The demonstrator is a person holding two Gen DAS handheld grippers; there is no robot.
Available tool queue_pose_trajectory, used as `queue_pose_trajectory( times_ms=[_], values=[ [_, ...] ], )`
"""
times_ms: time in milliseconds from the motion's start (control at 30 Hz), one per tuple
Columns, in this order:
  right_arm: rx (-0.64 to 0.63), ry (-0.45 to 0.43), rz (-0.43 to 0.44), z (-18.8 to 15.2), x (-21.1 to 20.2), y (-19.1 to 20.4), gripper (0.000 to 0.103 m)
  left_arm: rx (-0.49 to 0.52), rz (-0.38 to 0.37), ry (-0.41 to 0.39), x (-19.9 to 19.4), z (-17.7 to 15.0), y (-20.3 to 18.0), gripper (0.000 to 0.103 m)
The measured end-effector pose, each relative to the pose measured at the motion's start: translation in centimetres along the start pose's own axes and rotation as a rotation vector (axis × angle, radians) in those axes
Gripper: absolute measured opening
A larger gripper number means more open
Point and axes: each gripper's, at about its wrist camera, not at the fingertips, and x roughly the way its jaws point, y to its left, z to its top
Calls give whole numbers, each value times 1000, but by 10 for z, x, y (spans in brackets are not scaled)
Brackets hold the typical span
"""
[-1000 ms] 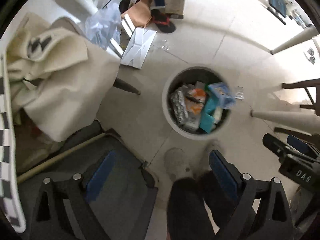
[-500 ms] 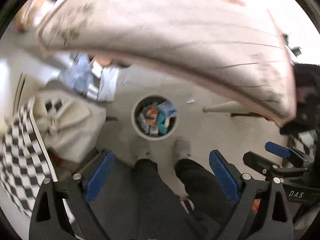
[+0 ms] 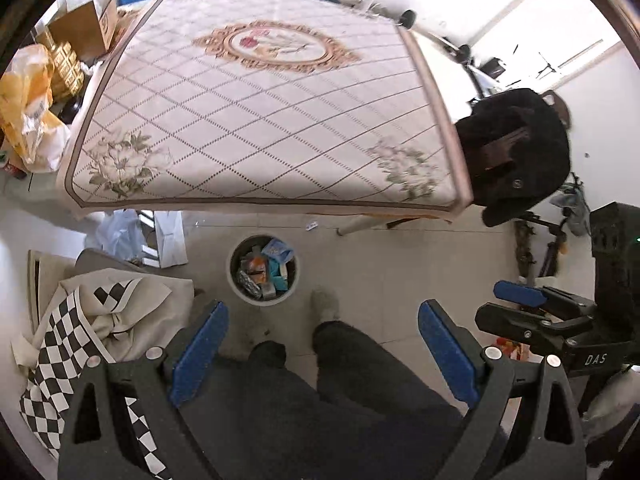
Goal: Collect trash
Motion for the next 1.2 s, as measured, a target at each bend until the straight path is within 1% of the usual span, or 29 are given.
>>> queue_pose_trajectory(
  times_ms=[133, 267, 400, 500, 600, 633, 733, 800, 1200],
  values=[
    [4, -19, 16, -15, -26, 20, 98, 1, -33, -11, -26, -6, -4, 97],
    [-2, -24, 29, -22, -40, 30, 98, -26, -63, -25, -44, -12, -7, 97],
    [-27, -31, 32, -24, -48, 33, 98, -31, -57, -47, -53, -17, -14, 97],
    [-33, -29, 40, -23, -51, 32, 98, -45, -58, -56, -58, -19, -17, 97],
    [-42, -33, 32, -22, -53, 31, 99, -39, -57, -64, -59, -18, -23, 97],
    [-44, -30, 34, -22, -53, 30, 103, -32, -54, -64, -59, -18, -25, 97],
    [-43, -32, 29, -21, -52, 28, 103, -24, -64, -60, -57, -18, -30, 97],
    [-44, -31, 32, -20, -52, 27, 103, -20, -70, -62, -57, -18, -32, 102],
    [-23, -40, 29, -17, -63, 21, 103, -20, -67, -75, -63, -13, -36, 102]
  ],
)
